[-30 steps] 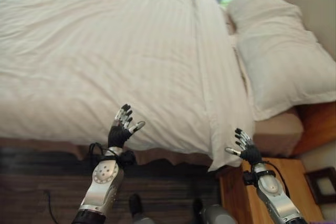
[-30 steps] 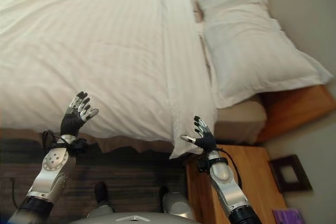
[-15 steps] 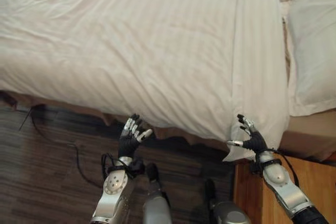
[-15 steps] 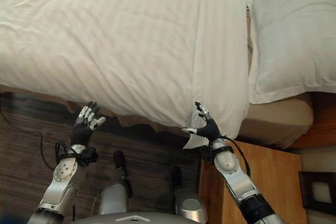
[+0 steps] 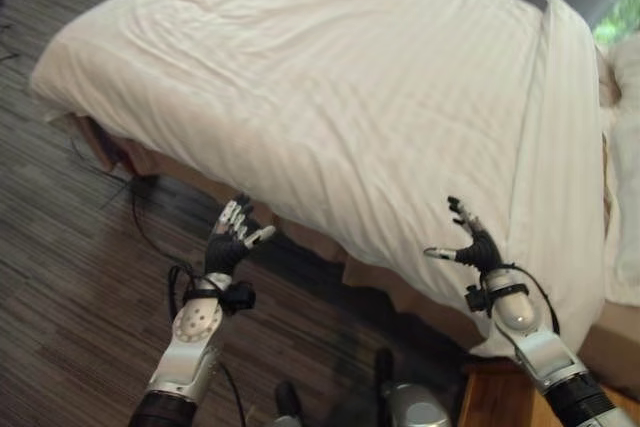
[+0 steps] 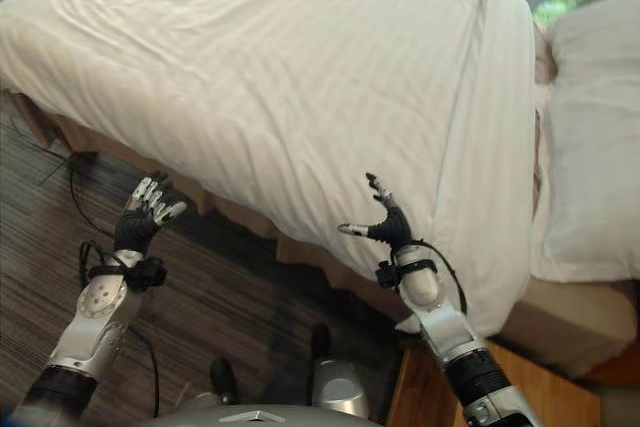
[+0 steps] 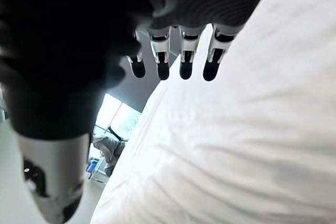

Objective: Making the bed.

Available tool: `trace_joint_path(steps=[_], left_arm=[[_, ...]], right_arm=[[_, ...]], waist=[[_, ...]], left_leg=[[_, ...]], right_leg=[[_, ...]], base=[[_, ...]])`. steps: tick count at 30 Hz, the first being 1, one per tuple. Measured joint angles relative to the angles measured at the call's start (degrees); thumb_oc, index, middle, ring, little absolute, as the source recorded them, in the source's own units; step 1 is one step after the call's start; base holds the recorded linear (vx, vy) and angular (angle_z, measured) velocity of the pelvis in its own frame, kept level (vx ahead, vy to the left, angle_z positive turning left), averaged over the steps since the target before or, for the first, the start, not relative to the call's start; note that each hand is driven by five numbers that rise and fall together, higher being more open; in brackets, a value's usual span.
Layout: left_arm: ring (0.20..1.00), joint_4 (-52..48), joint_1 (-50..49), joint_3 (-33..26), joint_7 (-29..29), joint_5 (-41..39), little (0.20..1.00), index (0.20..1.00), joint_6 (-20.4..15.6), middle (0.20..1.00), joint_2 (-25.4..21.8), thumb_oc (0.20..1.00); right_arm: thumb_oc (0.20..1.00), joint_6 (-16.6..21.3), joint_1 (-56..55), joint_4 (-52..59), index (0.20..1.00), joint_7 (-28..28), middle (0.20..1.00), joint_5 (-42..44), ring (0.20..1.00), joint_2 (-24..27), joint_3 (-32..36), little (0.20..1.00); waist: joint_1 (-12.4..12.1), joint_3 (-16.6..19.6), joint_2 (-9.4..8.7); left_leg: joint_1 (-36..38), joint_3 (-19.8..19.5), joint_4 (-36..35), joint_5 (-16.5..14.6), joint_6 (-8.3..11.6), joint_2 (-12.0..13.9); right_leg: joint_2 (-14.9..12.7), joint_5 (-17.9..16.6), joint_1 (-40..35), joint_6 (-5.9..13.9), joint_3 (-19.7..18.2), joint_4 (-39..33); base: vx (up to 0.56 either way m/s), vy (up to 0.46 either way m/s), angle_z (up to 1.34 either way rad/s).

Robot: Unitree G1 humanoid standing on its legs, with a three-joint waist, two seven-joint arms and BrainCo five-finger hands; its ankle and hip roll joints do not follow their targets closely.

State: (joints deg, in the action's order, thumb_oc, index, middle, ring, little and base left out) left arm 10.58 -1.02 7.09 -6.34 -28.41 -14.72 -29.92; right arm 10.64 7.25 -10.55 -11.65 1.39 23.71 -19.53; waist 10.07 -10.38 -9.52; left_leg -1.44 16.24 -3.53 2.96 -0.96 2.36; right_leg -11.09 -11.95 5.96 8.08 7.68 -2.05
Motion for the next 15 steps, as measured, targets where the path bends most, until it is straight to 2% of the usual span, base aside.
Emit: trace_joint_path(steps=[1, 2, 3, 4, 5, 6, 8, 10, 15], left_arm=[[1.0, 1.1, 0.8, 0.6, 0.0, 0.1, 1.0, 1.0, 0.1, 1.0, 0.0, 1.0], [1.0, 1.3, 1.1, 1.0, 0.0, 0.1, 1.0, 1.0, 0.4, 1.0, -0.1, 1.0], [1.0, 1.5, 0.5, 0.9, 0.1, 0.1, 1.0, 1.0, 0.2, 1.0, 0.3, 1.0], [1.0, 1.3, 0.0, 1.0, 0.1, 0.1, 1.0, 1.0, 0.2, 1.0, 0.5, 1.0], [1.0, 0.5, -1.2, 1.0, 0.0, 0.1, 1.0, 1.0, 0.2, 1.0, 0.5, 1.0], [1.0, 0.2, -2.0, 0.9, 0.1, 0.1, 1.0, 1.0, 0.3, 1.0, 0.4, 1.0], [1.0, 0.1, -3.0, 0.0, -0.1, 0.1, 1.0, 1.0, 0.4, 1.0, 0.4, 1.0], [1.0, -0.3, -4.9, -0.9, 0.0, 0.1, 1.0, 1.0, 0.4, 1.0, 1.8, 1.0], [1.0, -2.2, -5.9, -1.0, 0.5, 0.1, 1.0, 1.0, 0.4, 1.0, 4.1, 1.0]], right_arm=[[1.0, -0.1, 1.3, 0.0, 1.0, 0.2, 1.0, -0.4, 1.0, -0.2, -1.2, 1.0], [1.0, -0.2, 1.1, 0.0, 1.0, 0.7, 1.0, -0.9, 1.0, -0.3, -2.1, 1.0], [1.0, -0.3, 0.0, -0.1, 1.0, 0.6, 1.0, -1.2, 1.0, -0.9, -3.0, 1.0], [1.0, -0.2, -0.2, -0.2, 1.0, 0.5, 1.0, -1.3, 1.0, -1.1, -3.6, 1.0], [1.0, -0.3, 0.1, -0.8, 1.0, 0.7, 1.0, -1.3, 1.0, -1.3, -4.6, 1.0], [1.0, -0.1, 0.6, -1.3, 1.0, 0.7, 1.0, -1.3, 1.0, -1.3, -5.3, 1.0], [1.0, 0.0, 2.0, -2.2, 1.0, 0.7, 1.0, -1.3, 1.0, -1.7, -5.5, 1.0], [1.0, -0.1, 2.7, -2.3, 1.0, 0.5, 1.0, -1.4, 1.0, -1.5, -5.5, 1.0], [1.0, -0.2, 1.1, -0.4, 1.0, 0.6, 1.0, -1.4, 1.0, 1.5, -4.9, 1.0]], waist=[[0.8, -0.7, 1.62], [0.8, -1.0, 2.27], [0.2, -1.5, 2.94], [0.2, -1.6, 3.72], [-0.4, -1.8, 4.02], [-2.3, -1.6, 3.72], [-4.1, -1.2, 3.13], [-4.0, -1.3, 5.48], [-2.6, -0.9, 5.72]], left_leg=[[-1.2, -1.3, 0.1, 0.2, -0.42, 0.6], [-1.3, -2.0, -1.1, 2.0, -0.86, 0.7], [-1.7, -3.6, -1.2, 2.5, -1.41, 0.9], [-1.6, -4.6, -1.7, 2.9, -1.19, 1.4], [-1.6, -5.3, -1.8, 3.3, -1.15, 1.5], [-1.2, -5.0, -1.8, 3.3, -1.08, 1.0], [-1.0, -4.6, -2.1, 2.9, -0.26, -0.3], [-0.4, -3.8, -2.2, 3.3, 0.32, 0.2], [0.1, -2.7, -2.2, 3.8, 1.6, 2.7]], right_leg=[[0.9, -1.6, 1.8, 1.88, -4.6, 1.4], [1.1, -2.5, 2.6, 2.88, -7.6, 2.2], [2.0, 0.6, 2.3, 3.96, -9.4, 4.1], [3.5, 3.8, 1.6, 2.94, -10.9, 5.4], [4.5, 5.4, -0.3, 2.64, -10.7, 4.4], [4.7, 6.0, -1.9, 1.65, -10.1, 2.0], [3.5, 5.9, -5.0, 0.85, -9.5, -3.1], [3.9, 6.5, -5.8, -0.16, -10.0, -4.1], [6.1, 6.4, -5.6, -1.25, -11.2, -4.1]], base=[[-0.2, 0.193, 0.39], [-0.24, 0.214, 0.51], [-0.17, 0.136, 0.54], [-0.08, 0.007, 0.56], [-0.03, -0.023, 0.28], [-0.03, -0.043, 0.03], [-0.02, -0.065, -0.07], [-0.01, -0.071, -0.1], [-0.05, -0.048, -0.18]])
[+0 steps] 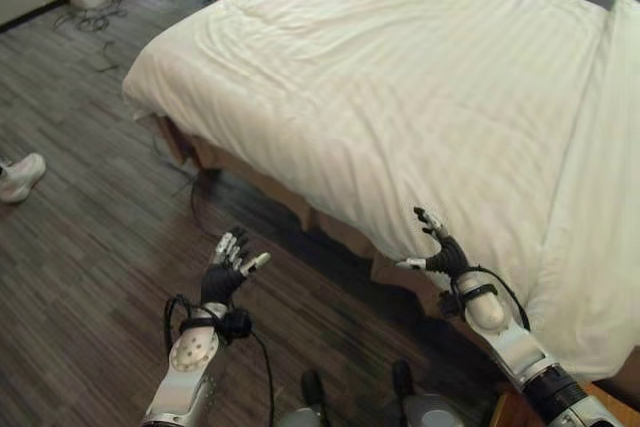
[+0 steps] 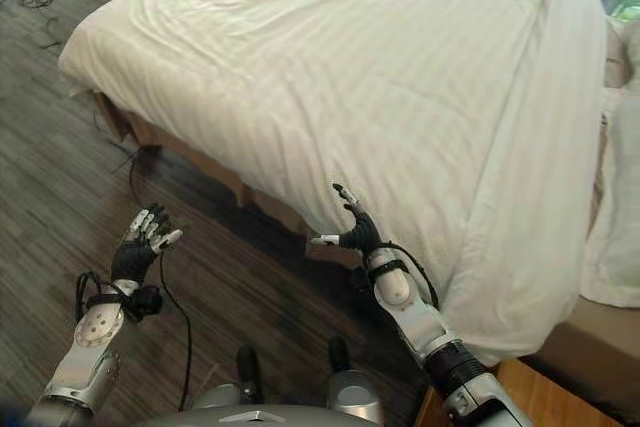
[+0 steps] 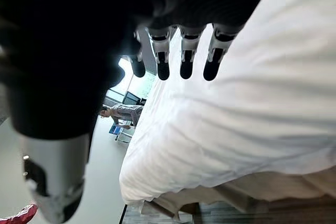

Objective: Making the bed.

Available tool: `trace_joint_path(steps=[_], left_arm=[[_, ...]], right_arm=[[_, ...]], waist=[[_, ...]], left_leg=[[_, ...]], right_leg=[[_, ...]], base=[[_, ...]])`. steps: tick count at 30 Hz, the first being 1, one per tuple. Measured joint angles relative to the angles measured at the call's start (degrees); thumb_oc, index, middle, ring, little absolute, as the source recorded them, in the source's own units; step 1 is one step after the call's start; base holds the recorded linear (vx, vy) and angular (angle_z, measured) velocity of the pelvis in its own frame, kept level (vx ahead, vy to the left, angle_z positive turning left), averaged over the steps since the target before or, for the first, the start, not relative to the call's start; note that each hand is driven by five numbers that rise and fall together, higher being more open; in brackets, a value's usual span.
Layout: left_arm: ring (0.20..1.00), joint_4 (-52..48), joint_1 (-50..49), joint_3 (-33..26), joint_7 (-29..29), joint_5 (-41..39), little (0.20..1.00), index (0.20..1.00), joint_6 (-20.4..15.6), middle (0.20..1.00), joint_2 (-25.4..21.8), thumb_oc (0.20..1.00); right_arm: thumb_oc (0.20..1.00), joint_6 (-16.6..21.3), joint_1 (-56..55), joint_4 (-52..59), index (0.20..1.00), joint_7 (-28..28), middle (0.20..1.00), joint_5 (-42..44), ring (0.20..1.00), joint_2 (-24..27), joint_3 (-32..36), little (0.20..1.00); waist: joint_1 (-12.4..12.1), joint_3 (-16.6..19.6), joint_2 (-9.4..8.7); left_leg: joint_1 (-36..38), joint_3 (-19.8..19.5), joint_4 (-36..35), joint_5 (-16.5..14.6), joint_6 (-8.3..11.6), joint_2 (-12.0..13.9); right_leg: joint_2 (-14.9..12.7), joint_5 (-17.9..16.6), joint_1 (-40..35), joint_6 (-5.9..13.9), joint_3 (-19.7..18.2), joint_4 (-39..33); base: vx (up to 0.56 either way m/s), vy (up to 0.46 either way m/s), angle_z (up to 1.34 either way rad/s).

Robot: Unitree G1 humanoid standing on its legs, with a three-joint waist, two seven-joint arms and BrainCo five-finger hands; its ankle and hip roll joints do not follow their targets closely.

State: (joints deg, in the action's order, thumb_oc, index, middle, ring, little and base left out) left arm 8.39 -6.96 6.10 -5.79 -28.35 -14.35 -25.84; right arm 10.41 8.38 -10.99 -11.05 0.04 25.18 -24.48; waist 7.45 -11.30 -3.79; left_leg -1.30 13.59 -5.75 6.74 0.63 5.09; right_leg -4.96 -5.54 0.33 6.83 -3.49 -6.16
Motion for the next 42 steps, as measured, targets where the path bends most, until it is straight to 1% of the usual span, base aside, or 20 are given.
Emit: trace_joint_path(steps=[4, 6, 7, 8, 10, 13, 15, 18, 20, 22, 23, 24, 25, 26, 27, 28, 29, 30, 36, 42], left_arm=[[1.0, -1.5, 1.8, 0.5, 0.5, -0.3, 1.0, 1.0, -0.1, 1.0, 1.9, 1.0], [1.0, -2.0, 3.3, 0.7, 0.4, -0.5, 1.0, 1.0, -0.7, 1.0, 2.7, 1.0], [1.0, -1.5, 3.4, 0.8, 0.2, -0.6, 1.0, 1.0, -0.7, 1.0, 2.7, 1.0], [1.0, 0.1, 3.1, 0.9, 0.2, -0.6, 1.0, 1.0, -0.6, 1.0, 2.9, 1.0], [1.0, 0.6, 3.2, 0.8, -0.4, -0.7, 1.0, 1.0, -0.6, 1.0, 3.4, 1.0], [1.0, 1.1, 1.5, 0.0, -0.7, -0.6, 1.0, 1.0, -0.5, 1.0, 2.1, 1.0], [1.0, 1.1, 1.1, 0.3, -0.7, -0.5, 1.0, 1.0, -0.5, 1.0, 1.2, 1.0], [1.0, 1.1, 1.2, 0.5, -0.6, -0.3, 1.0, 1.0, 0.1, 1.0, -1.1, 1.0], [1.0, 1.1, 1.2, 0.7, -0.5, -0.2, 1.0, 1.0, 0.2, 1.0, -1.7, 1.0], [1.0, 2.6, 1.7, 1.6, -0.1, -0.2, 1.0, 1.0, 0.2, 1.0, -1.9, 1.0], [1.0, 2.8, 2.0, 1.8, -0.1, -0.2, 1.0, 1.0, 0.3, 1.0, -1.7, 1.0], [1.0, 2.6, 2.0, 1.7, -0.1, -0.2, 1.0, 1.0, 0.3, 1.0, -1.6, 1.0], [1.0, 2.5, 1.1, 1.7, 0.0, -0.2, 1.0, 1.0, 0.3, 1.0, -2.0, 1.0], [1.0, 2.4, 0.4, 1.5, 0.1, -0.2, 1.0, 1.0, 0.4, 1.0, -2.5, 1.0], [1.0, 2.4, -0.6, 1.5, 0.3, -0.2, 1.0, 1.0, 0.6, 1.0, -3.4, 1.0], [1.0, 2.9, -0.7, 1.5, 0.3, -0.2, 1.0, 1.0, 0.8, 1.0, -2.5, 1.0], [1.0, 2.5, -1.0, 1.5, 0.7, -0.2, 1.0, 1.0, 0.8, 1.0, -2.4, 1.0], [1.0, 2.5, -1.2, 1.1, 0.8, -0.2, 1.0, 1.0, 0.8, 1.0, -1.9, 1.0], [1.0, 1.0, -1.6, 0.3, 1.6, -0.2, 1.0, 1.0, 0.8, 1.0, -0.2, 1.0], [1.0, 0.8, -2.9, -0.4, 1.7, -0.2, 1.0, 1.0, 0.8, 1.0, 0.8, 1.0]], right_arm=[[1.0, 0.2, -1.9, 0.8, 1.0, -0.5, 1.0, 0.1, 1.0, 3.4, 3.5, 1.0], [1.0, 0.1, -2.4, 0.9, 1.0, -1.0, 1.0, 0.6, 1.0, 4.3, 3.9, 1.0], [1.0, 0.1, -2.2, 1.5, 1.0, -0.9, 1.0, 1.0, 1.0, 3.9, 3.6, 1.0], [1.0, 0.1, -2.5, 3.7, 1.0, -1.0, 1.0, 1.3, 1.0, 3.9, 3.4, 1.0], [1.0, 0.9, -2.4, 4.2, 1.0, -0.9, 1.0, 2.3, 1.0, 4.1, 4.0, 1.0], [1.0, 1.2, -4.2, 3.3, 1.0, -1.0, 1.0, 2.6, 1.0, 0.1, 5.5, 1.0], [1.0, 1.2, -4.8, 3.3, 1.0, -1.0, 1.0, 2.5, 1.0, -0.2, 5.5, 1.0], [1.0, 1.0, -3.0, 3.3, 1.0, -0.9, 1.0, 2.1, 1.0, -1.4, 5.1, 1.0], [1.0, 1.0, -2.6, 3.3, 1.0, -0.9, 1.0, 2.0, 1.0, -1.9, 4.3, 1.0], [1.0, 1.0, -1.7, 3.3, 1.0, -1.0, 1.0, 0.9, 1.0, -2.0, 2.9, 1.0], [1.0, 1.0, -1.6, 3.3, 1.0, -1.0, 1.0, 0.4, 1.0, -2.0, 2.5, 1.0], [1.0, 1.0, -1.6, 3.2, 1.0, -1.0, 1.0, 0.1, 1.0, -2.1, 1.9, 1.0], [1.0, 1.0, -1.6, 3.2, 1.0, -0.9, 1.0, 0.0, 1.0, -2.2, 1.0, 1.0], [1.0, 1.0, -2.0, 3.1, 1.0, -0.8, 1.0, 0.0, 1.0, -2.6, 0.8, 1.0], [1.0, 1.1, -2.3, 2.8, 1.0, -0.8, 1.0, 0.0, 1.0, -3.0, 0.8, 1.0], [1.0, 1.1, -1.6, 1.2, 1.0, -0.9, 1.0, 0.0, 1.0, -2.8, 1.8, 1.0], [1.0, 1.0, -1.3, 0.7, 1.0, -1.0, 1.0, 0.0, 1.0, -2.4, 2.4, 1.0], [1.0, 0.9, -1.7, 0.3, 1.0, -0.9, 1.0, 0.0, 1.0, -2.2, 2.4, 1.0], [1.0, 0.7, -3.9, 1.1, 1.0, -1.0, 1.0, 0.0, 1.0, -2.2, 3.3, 1.0], [1.0, 0.7, -5.4, 1.1, 1.0, -0.8, 1.0, 0.2, 1.0, -2.1, 3.5, 1.0]], waist=[[0.8, 0.2, 0.29], [1.9, 0.2, -0.02], [1.8, -0.4, -1.1], [2.1, -0.6, -1.26], [2.9, -1.0, -0.11], [2.2, -0.6, -1.85], [2.5, 0.1, -2.45], [2.3, -0.2, -2.31], [2.8, -0.5, -1.74], [3.3, -1.4, -0.41], [3.3, -1.9, 0.47], [3.1, -2.1, 1.26], [2.5, -2.2, 1.64], [1.8, -1.8, 0.95], [0.8, -0.7, -0.73], [0.2, -0.7, 0.63], [0.3, -0.7, 1.85], [0.3, -0.6, 2.15], [2.2, 1.4, -0.98], [2.4, 2.8, -0.86]], left_leg=[[-2.7, 0.1, 0.4, 0.8, 0.87, 1.7], [-4.6, 7.8, 2.0, 0.2, 1.81, 4.1], [-4.7, 10.3, 6.6, -0.5, 2.5, 5.2], [-4.3, 9.2, 14.5, -5.7, 5.09, 6.9], [-2.2, 9.1, 12.5, -6.8, 6.11, 7.3], [0.1, 7.9, 6.0, -5.7, 4.0, 2.9], [1.1, 7.7, 1.0, -2.6, 2.4, 0.3], [-1.3, 6.4, 0.0, -1.0, 0.91, -0.9], [-1.4, 5.8, 0.0, -0.5, 0.02, -0.5], [-2.0, 4.0, 0.0, -0.1, -1.05, -0.9], [-1.9, 2.8, -0.1, 0.2, -1.5, -0.3], [-2.3, 2.1, -0.1, 0.5, -1.94, 0.6], [-2.8, 1.7, -0.1, 0.5, -1.91, 1.1], [-2.5, 1.8, 0.0, 0.6, -1.74, 0.5], [-2.4, 2.2, 0.0, 0.7, -1.55, -1.1], [-2.5, 2.0, -0.1, 0.6, -0.73, -1.0], [-2.6, 2.2, 0.0, 0.6, -0.3, -0.7], [-2.2, 2.8, 0.0, 0.7, -0.24, -0.6], [-0.6, 4.4, -0.1, 0.6, 0.1, 0.2], [1.0, 3.8, -0.1, 0.1, 0.81, 0.8]], right_leg=[[1.7, -1.4, 1.7, -1.31, 0.8, 0.3], [0.4, -2.3, 3.5, -3.08, 4.3, 0.3], [-1.0, -2.7, 3.4, -3.2, 5.2, 0.4], [-2.7, -2.8, 2.3, -3.15, 7.1, 0.4], [-2.9, -2.3, 0.6, -1.73, 9.1, 0.4], [-6.4, -1.8, -1.3, -1.36, 11.3, 0.4], [-8.3, -1.2, -0.6, -1.29, 12.8, 0.4], [-9.8, -3.8, 2.7, 2.21, 12.4, 3.7], [-9.5, -4.3, 5.4, 2.93, 9.6, 8.9], [-8.9, -4.9, 7.0, 3.51, 3.4, 13.3], [-7.9, -3.6, 8.5, 4.88, 0.1, 16.3], [-5.2, 0.9, 9.0, 5.95, -3.1, 17.1], [-2.6, 3.5, 8.9, 5.33, -3.7, 17.0], [-1.3, 3.7, 7.9, 4.26, -2.8, 15.2], [-1.6, 5.4, 6.0, 1.25, -0.2, 10.9], [-1.9, 5.6, 4.8, 0.6, 0.8, 8.3], [-1.6, 5.0, 3.3, 0.63, 0.7, 5.3], [-1.5, 3.7, 2.2, 0.76, 0.7, 3.2], [-1.5, 0.2, 0.0, 0.6, 0.7, 0.2], [-1.0, -0.1, -1.9, 0.37, 1.9, 0.5]], base=[[-0.25, 0.029, 0.05], [-0.08, 0.063, 0.63], [-0.17, 0.073, 0.79], [-0.18, 0.069, 0.8], [-0.03, 0.228, 0.73], [-0.1, 0.278, 0.55], [-0.14, 0.237, 0.63], [-0.11, 0.133, 0.27], [-0.18, 0.232, 0.23], [-0.11, 0.198, 0.29], [-0.05, 0.124, 0.41], [0.0, 0.08, 0.36], [0.02, 0.034, 0.32], [0.04, 0.026, 0.25], [0.04, 0.021, 0.15], [0.04, 0.025, 0.1], [0.0, 0.0, 0.0], [0.0, 0.01, -0.13], [0.01, 0.003, -0.18], [0.02, -0.014, 0.03]])
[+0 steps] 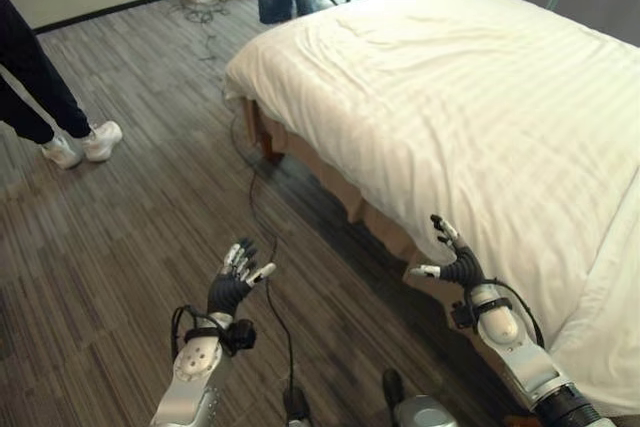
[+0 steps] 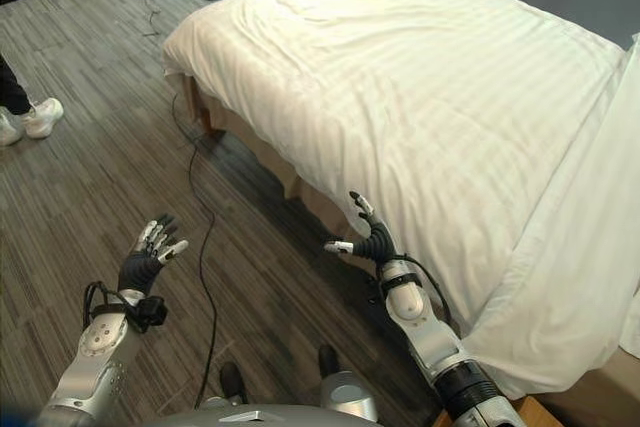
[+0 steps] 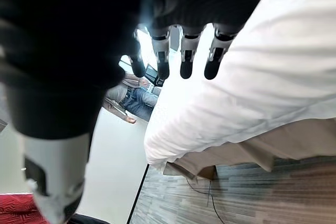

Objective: Making the bed.

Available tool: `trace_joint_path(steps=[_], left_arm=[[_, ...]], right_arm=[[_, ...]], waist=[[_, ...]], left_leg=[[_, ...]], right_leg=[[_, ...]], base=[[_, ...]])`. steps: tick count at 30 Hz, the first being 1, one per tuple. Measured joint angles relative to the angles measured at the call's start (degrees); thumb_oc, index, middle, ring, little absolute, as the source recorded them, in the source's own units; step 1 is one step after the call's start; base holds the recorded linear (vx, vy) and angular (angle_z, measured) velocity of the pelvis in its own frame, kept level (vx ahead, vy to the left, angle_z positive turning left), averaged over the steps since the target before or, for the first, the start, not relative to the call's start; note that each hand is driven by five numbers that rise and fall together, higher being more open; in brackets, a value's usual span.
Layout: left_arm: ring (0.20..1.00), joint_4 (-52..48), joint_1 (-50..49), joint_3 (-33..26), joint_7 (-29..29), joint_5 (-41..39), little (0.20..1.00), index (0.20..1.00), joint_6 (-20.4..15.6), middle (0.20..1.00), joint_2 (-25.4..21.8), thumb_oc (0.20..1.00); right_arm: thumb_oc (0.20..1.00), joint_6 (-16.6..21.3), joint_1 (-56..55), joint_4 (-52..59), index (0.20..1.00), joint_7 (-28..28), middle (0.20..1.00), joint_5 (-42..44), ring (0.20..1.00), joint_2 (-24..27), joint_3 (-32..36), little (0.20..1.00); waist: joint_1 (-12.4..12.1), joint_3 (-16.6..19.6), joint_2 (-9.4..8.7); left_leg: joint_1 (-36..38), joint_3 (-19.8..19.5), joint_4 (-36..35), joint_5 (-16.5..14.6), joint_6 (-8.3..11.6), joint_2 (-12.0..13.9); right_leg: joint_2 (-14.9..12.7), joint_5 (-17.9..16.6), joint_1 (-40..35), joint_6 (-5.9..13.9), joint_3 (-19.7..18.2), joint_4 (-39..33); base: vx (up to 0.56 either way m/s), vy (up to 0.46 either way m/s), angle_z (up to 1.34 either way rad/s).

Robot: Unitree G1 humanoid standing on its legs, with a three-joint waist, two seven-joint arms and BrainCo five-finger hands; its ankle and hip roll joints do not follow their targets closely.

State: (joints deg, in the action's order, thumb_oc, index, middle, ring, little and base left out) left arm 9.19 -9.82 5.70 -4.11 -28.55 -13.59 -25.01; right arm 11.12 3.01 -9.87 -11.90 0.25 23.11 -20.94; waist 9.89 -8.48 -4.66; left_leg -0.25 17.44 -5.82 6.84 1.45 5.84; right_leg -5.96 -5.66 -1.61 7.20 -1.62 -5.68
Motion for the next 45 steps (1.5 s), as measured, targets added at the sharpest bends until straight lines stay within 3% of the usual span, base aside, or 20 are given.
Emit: trace_joint_path(steps=[8, 13, 45], left_arm=[[1.0, -0.1, -1.9, -1.1, -0.1, -0.1, 1.0, 1.0, 0.0, 1.0, 0.3, 1.0], [1.0, -0.1, -2.7, -1.1, -0.1, -0.1, 1.0, 1.0, 0.0, 1.0, 0.3, 1.0], [1.0, -0.1, -3.4, -1.1, -0.1, -0.5, 1.0, 1.0, 0.1, 1.0, 0.6, 1.0]], right_arm=[[1.0, 0.0, -2.1, 0.0, 1.0, 0.0, 1.0, 0.4, 1.0, 0.0, 0.2, 1.0], [1.0, 0.0, -3.2, 0.0, 1.0, 0.0, 1.0, 0.4, 1.0, 0.0, 0.2, 1.0], [1.0, 0.0, -3.7, -0.2, 1.0, 0.0, 1.0, 2.5, 1.0, -0.2, 0.3, 1.0]], waist=[[-0.9, 2.6, -1.15], [-1.1, 3.9, -0.96], [-1.1, 4.2, -1.26]], left_leg=[[0.5, -0.6, 0.0, -0.2, 0.23, 0.0], [0.4, -0.6, 0.0, -0.2, 0.23, 0.0], [0.7, -0.8, 0.0, -0.2, 0.22, 0.0]], right_leg=[[-0.1, 1.1, -0.6, -0.07, 0.4, -0.3], [-0.1, 1.1, -0.6, -0.08, 0.4, -0.3], [-0.1, 0.9, -0.9, 0.26, 0.8, -0.3]], base=[[0.01, -0.007, 0.03], [0.0, 0.0, 0.0], [0.0, 0.0, 0.0]])
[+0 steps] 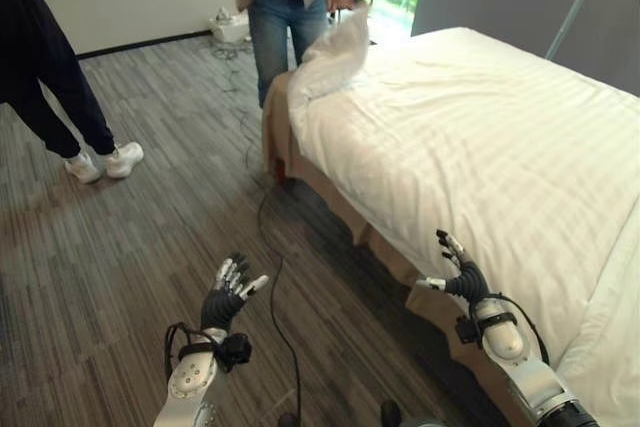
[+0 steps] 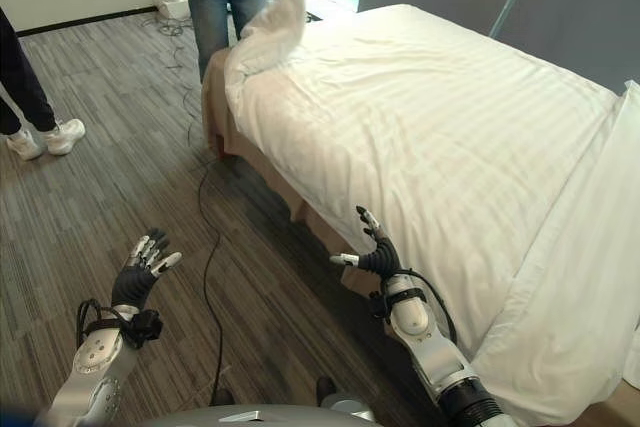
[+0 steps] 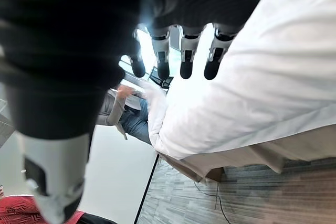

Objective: Making the bed.

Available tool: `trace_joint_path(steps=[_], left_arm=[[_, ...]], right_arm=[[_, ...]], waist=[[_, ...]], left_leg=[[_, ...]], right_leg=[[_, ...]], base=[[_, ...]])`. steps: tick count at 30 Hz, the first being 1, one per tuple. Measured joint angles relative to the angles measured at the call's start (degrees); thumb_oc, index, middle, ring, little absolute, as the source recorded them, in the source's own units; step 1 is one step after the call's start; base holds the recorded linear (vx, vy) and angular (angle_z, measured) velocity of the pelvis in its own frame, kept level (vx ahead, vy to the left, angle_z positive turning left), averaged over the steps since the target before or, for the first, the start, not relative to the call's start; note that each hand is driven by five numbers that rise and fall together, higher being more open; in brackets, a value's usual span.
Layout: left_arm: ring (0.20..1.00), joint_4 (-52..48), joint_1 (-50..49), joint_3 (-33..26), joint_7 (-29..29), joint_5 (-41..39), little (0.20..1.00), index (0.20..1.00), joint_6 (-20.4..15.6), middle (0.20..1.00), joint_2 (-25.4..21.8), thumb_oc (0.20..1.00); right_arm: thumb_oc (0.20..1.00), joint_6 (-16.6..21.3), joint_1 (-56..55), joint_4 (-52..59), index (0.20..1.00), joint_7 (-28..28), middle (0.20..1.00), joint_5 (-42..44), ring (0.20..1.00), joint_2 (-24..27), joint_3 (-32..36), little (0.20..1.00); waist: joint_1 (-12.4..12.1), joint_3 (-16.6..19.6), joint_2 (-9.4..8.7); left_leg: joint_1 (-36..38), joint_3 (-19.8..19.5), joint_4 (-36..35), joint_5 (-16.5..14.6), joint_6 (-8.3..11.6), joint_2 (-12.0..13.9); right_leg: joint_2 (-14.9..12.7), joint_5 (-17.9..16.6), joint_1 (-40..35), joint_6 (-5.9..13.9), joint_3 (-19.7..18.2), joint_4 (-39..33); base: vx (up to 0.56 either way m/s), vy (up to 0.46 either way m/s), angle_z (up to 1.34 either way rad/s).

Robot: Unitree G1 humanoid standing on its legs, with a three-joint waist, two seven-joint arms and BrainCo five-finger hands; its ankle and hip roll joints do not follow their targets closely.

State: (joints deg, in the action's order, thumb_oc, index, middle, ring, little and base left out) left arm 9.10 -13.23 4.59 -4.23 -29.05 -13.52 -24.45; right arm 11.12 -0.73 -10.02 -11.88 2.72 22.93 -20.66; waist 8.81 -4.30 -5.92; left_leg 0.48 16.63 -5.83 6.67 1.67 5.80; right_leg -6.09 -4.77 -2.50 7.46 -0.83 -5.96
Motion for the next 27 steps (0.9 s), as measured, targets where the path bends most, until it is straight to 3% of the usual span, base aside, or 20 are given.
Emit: trace_joint_path(steps=[4, 8, 15, 20, 22, 23, 26, 27], left_arm=[[1.0, 0.3, -0.1, 0.0, -0.4, 0.5, 1.0, 1.0, 0.4, 1.0, 0.8, 1.0], [1.0, 10.1, 4.3, -0.4, -4.7, 5.6, 1.0, 1.0, 4.2, 1.0, 4.7, 1.0], [1.0, 7.7, 4.6, -0.2, -5.6, 8.0, 1.0, 1.0, 5.6, 1.0, 6.5, 1.0], [1.0, 7.2, 7.4, 0.0, -6.9, 10.2, 1.0, 1.0, 5.4, 1.0, 6.5, 1.0], [1.0, 6.2, 10.4, 0.6, -7.8, 12.0, 1.0, 1.0, 5.3, 1.0, 6.2, 1.0], [1.0, 6.0, 12.0, 1.4, -8.3, 12.0, 1.0, 1.0, 5.1, 1.0, 6.7, 1.0], [1.0, 6.5, 17.3, 3.4, -9.1, 12.0, 1.0, 1.0, 4.8, 1.0, 7.4, 1.0], [1.0, 6.3, 17.6, 4.8, -9.1, 12.0, 1.0, 1.0, 4.8, 1.0, 7.3, 1.0]], right_arm=[[1.0, -0.3, -1.4, -0.2, 1.0, 0.0, 1.0, 0.1, 1.0, -0.3, 0.3, 1.0], [1.0, -4.4, -1.9, -7.1, 1.0, 0.0, 1.0, 2.3, 1.0, -6.4, 9.4, 1.0], [1.0, -6.9, -5.4, -7.5, 1.0, 1.1, 1.0, 2.5, 1.0, -5.9, 10.1, 1.0], [1.0, -6.7, -4.3, -5.1, 1.0, 1.1, 1.0, 2.4, 1.0, -4.1, 9.3, 1.0], [1.0, -6.5, -2.0, -4.5, 1.0, 0.9, 1.0, 2.2, 1.0, -3.2, 8.8, 1.0], [1.0, -6.2, -1.1, -4.2, 1.0, 0.8, 1.0, 2.0, 1.0, -2.4, 8.8, 1.0], [1.0, -5.8, 2.0, -4.2, 1.0, 0.3, 1.0, 1.5, 1.0, -1.9, 7.6, 1.0], [1.0, -5.8, 1.8, -4.2, 1.0, 0.4, 1.0, 1.2, 1.0, -2.0, 7.4, 1.0]], waist=[[0.0, 0.9, 0.57], [0.1, 0.7, 1.69], [0.6, 0.3, 5.31], [0.0, 0.6, 5.56], [-0.9, -0.1, 4.52], [-0.5, -0.9, 4.17], [-0.1, -5.2, 4.77], [-0.1, -5.2, 4.99]], left_leg=[[-0.1, 0.1, 0.0, 0.0, 0.02, -0.1], [-0.1, -0.1, 0.0, 0.0, 0.01, -0.6], [-0.4, -1.1, 0.0, 0.0, 0.01, -0.7], [-0.6, -1.5, 0.0, 0.0, 0.0, -0.6], [-1.4, -1.5, 1.1, 0.2, -0.64, -2.4], [-1.3, -1.7, 1.2, -0.6, -1.96, -3.5], [-1.7, -2.8, 2.2, -1.7, -2.96, -2.8], [-2.3, -3.4, 1.8, -1.7, -2.93, -2.4]], right_leg=[[0.0, 0.3, 0.1, -0.24, -0.2, 0.0], [-0.2, 0.3, -0.8, -0.19, -0.2, -0.1], [-0.1, 0.5, -0.5, -0.22, 0.0, -0.1], [0.1, 0.7, 0.1, -0.55, 0.3, 0.3], [-1.3, 3.3, 4.7, 0.44, 0.1, 7.2], [-1.9, 4.2, 6.1, 2.83, 0.2, 11.7], [-2.2, 5.1, 14.2, 4.59, 0.8, 29.4], [-1.9, 6.3, 15.6, 4.1, 1.3, 31.2]], base=[[0.0, 0.0, 0.0], [0.04, 0.032, 0.07], [0.04, 0.019, 0.03], [0.01, 0.048, -0.02], [-0.03, 0.1, -0.12], [0.04, 0.077, 0.07], [0.13, 0.002, 0.21], [0.22, -0.044, 0.69]])
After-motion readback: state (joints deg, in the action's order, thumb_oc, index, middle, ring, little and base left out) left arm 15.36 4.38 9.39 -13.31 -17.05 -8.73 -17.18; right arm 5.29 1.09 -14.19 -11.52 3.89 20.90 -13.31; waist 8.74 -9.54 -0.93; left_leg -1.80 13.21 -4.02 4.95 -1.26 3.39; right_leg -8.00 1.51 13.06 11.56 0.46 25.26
